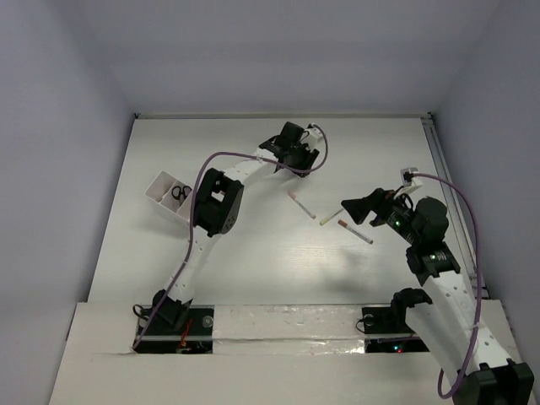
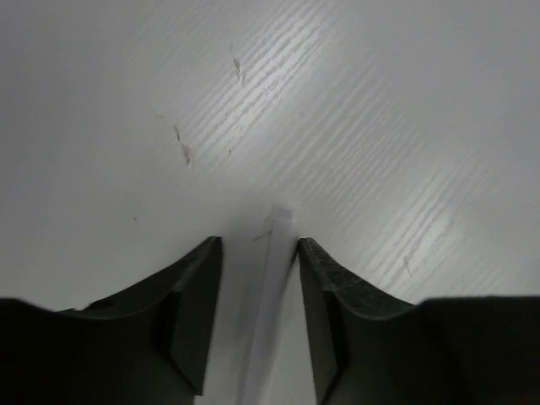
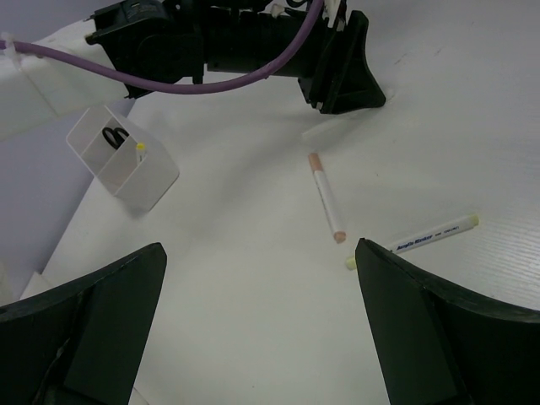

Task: Sort the stationery into containers
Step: Pick up the pen from the center of the board, then place the pen in the storage box.

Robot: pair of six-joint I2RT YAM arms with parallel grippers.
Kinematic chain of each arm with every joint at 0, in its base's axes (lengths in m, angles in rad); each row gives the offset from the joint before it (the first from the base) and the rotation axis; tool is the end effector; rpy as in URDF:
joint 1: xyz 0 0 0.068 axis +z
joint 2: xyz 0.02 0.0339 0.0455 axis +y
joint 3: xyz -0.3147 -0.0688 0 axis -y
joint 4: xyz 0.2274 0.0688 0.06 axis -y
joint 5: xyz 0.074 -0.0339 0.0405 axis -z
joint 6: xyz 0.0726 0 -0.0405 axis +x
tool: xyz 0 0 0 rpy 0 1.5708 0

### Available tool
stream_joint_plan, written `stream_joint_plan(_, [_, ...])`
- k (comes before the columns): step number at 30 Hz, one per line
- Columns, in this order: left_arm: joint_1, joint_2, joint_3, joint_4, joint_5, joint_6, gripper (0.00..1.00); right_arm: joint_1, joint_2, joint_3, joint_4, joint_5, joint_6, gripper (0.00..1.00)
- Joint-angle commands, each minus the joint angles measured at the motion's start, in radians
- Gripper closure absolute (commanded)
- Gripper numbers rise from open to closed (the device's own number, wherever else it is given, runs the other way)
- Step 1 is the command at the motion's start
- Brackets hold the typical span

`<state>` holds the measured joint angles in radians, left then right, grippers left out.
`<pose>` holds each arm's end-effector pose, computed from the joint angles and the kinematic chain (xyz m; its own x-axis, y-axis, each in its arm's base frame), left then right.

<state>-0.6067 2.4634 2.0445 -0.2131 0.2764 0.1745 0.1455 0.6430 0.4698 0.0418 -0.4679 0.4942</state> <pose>0.4925 -0.3659 0.1883 -0.3513 0.4471 -0.8226 0.8026 0.5962 -0.0187 0.1339 0.0527 0.3039 -0.3854 0.3714 -0.8447 -0.4419 0.7294 0.5223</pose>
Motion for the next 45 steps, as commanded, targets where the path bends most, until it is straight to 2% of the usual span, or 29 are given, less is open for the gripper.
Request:
stream_joint_plan(1, [0.001, 0.045, 0.094, -0.052, -0.009, 0.034, 0.65, 0.008, 0.004, 0.024, 0.063, -0.011, 0.001, 0.00])
stream_joint_plan(6, [0.001, 0.051, 0.072, -0.039, -0.034, 0.036, 0.86, 0.008, 0.001, 0.023, 0.063, -0.005, 0.001, 0.00])
stream_joint_plan(8, [0.001, 0.037, 0.042, -0.029, -0.065, 0.048, 0.99, 0.008, 0.006, 0.023, 0.064, -0.005, 0.003, 0.00])
stream_joint_plan(9, [0.001, 0.028, 0.030, -0.023, -0.074, 0.049, 1.00, 0.008, 0.009, 0.023, 0.066, -0.006, 0.003, 0.00])
stream_joint_plan(15, [0.067, -0.110, -0.064, 0.035, -0.158, 0.051, 1.00, 0.008, 0.010, 0.021, 0.066, -0.008, 0.003, 0.00])
stream_joint_plan(21, [0.175, -0.467, -0.315, 0.205, -0.221, -0.024, 1.00, 0.008, 0.009, 0.021, 0.073, -0.023, 0.007, 0.00])
stream_joint_plan(22, [0.191, -0.575, -0.419, 0.281, -0.221, -0.074, 1.00, 0.008, 0.007, 0.020, 0.075, -0.020, 0.007, 0.00])
stream_joint_plan(24, [0.219, -0.686, -0.539, 0.360, -0.247, -0.130, 1.00, 0.008, 0.000, 0.018, 0.076, -0.014, 0.007, 0.00])
stream_joint_plan(25, [0.232, -0.796, -0.669, 0.442, -0.275, -0.151, 1.00, 0.008, -0.002, 0.015, 0.078, -0.008, 0.009, 0.00])
stream_joint_plan(27, [0.232, -0.898, -0.801, 0.523, -0.359, -0.208, 1.00, 0.017, -0.006, 0.010, 0.082, 0.000, 0.010, 0.00])
stream_joint_plan(28, [0.243, -0.996, -0.937, 0.568, -0.365, -0.225, 1.00, 0.017, -0.005, 0.010, 0.082, 0.003, 0.010, 0.00])
stream_joint_plan(29, [0.263, -1.039, -1.002, 0.646, -0.371, -0.243, 1.00, 0.017, -0.006, 0.012, 0.081, 0.003, 0.009, 0.00])
stream_joint_plan(31, [0.272, -1.160, -1.158, 0.723, -0.414, -0.280, 1.00, 0.017, -0.009, 0.012, 0.079, 0.011, 0.007, 0.00])
stream_joint_plan(34, [0.295, -1.285, -1.309, 0.765, -0.466, -0.265, 1.00, 0.026, -0.014, 0.015, 0.072, 0.012, 0.006, 0.00])
stream_joint_plan(39, [0.305, -1.365, -1.415, 0.773, -0.578, -0.256, 1.00, 0.026, -0.029, 0.013, 0.069, 0.014, 0.006, 0.00])
stream_joint_plan(43, [0.315, -1.325, -1.432, 0.791, -0.675, -0.225, 1.00, 0.026, -0.026, 0.009, 0.078, 0.006, 0.014, 0.00])
stream_joint_plan(45, [0.324, -1.308, -1.429, 0.797, -0.677, -0.219, 1.00, 0.026, -0.026, 0.009, 0.078, 0.005, 0.015, 0.00])
